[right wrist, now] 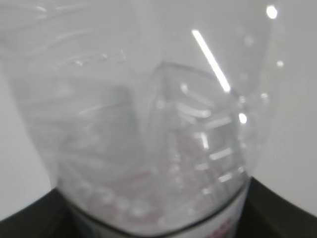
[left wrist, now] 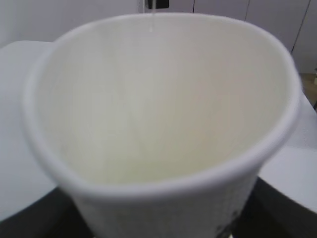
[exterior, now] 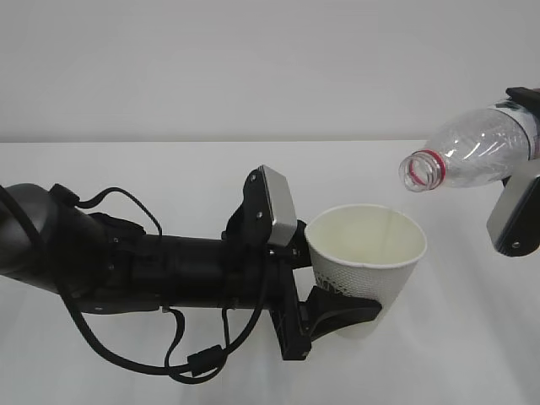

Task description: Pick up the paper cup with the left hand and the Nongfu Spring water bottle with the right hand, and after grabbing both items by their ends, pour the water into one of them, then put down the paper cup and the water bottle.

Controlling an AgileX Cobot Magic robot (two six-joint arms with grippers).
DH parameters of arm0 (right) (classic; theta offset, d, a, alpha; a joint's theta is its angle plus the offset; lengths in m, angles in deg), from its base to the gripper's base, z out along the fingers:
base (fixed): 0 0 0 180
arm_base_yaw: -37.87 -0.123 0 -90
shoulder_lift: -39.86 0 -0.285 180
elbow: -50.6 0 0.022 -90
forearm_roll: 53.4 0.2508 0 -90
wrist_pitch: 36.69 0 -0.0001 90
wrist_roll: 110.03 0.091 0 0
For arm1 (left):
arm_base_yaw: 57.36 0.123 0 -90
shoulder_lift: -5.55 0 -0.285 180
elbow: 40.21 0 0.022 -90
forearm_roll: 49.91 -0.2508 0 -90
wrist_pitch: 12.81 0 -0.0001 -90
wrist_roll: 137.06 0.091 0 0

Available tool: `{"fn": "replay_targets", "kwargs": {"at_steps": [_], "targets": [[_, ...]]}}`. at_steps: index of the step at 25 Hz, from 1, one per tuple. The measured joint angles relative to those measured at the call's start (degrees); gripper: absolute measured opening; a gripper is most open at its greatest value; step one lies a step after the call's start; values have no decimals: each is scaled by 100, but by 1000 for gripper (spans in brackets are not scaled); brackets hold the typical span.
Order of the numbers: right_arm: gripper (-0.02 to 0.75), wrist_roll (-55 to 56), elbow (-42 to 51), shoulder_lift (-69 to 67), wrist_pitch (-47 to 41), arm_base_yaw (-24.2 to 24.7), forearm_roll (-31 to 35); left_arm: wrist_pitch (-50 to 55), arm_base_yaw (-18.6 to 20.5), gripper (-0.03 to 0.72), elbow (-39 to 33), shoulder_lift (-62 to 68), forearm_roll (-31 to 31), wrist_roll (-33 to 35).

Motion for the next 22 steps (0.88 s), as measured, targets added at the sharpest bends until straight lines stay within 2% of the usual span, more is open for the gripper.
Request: {"fn": "replay_targets", "kwargs": {"at_steps": [22], "targets": [[484,-85,0,0,56,0,-52,0,0,520,0,0,0,0]]}}
